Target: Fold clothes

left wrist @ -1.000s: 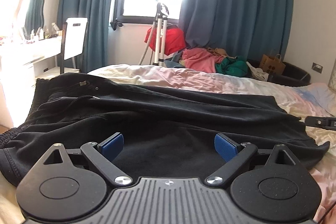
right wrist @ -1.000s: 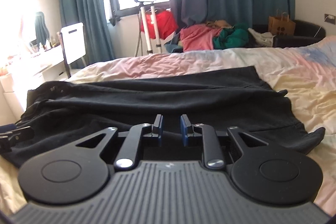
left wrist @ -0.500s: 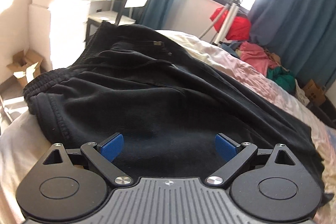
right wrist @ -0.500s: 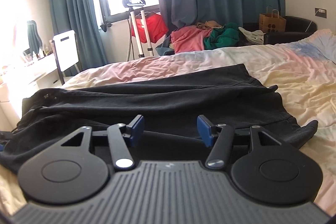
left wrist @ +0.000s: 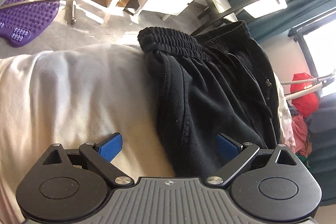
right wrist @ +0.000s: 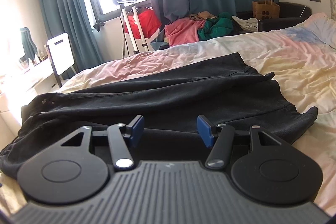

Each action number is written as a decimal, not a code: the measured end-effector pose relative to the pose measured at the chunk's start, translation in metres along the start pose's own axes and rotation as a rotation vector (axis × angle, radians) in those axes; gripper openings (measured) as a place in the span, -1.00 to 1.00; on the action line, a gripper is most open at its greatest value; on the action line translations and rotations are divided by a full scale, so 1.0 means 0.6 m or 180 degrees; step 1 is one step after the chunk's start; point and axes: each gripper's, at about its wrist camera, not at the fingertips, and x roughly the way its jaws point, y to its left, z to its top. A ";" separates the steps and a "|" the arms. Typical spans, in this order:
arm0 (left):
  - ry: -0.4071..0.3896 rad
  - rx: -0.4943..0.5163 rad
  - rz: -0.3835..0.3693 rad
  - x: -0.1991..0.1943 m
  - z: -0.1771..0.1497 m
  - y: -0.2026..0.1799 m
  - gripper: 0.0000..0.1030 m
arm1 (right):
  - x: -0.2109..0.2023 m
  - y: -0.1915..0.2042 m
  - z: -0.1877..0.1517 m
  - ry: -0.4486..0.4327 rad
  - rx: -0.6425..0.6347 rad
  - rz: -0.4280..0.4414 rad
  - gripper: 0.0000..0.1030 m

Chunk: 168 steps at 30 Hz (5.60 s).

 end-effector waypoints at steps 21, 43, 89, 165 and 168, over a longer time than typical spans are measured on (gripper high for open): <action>0.0147 -0.0334 -0.1086 0.036 0.005 0.030 0.80 | 0.030 -0.117 0.004 0.0271 0.1321 -0.0060 0.14; 0.0066 0.0032 -0.1655 0.041 0.005 -0.008 0.76 | 0.147 -0.420 -0.097 0.0114 0.4303 -0.0179 0.69; -0.0435 0.0179 -0.1600 -0.038 0.051 -0.051 -0.84 | 0.100 -0.341 0.012 -0.0168 0.2735 -0.0330 -0.90; -0.0715 0.0407 -0.1023 0.175 0.260 -0.340 -0.79 | 0.387 -0.351 0.079 -0.0350 0.3111 -0.0279 -0.78; -0.0640 0.0391 -0.0997 0.120 0.253 -0.325 -0.79 | 0.345 -0.365 0.062 -0.0269 0.3198 -0.0299 -0.78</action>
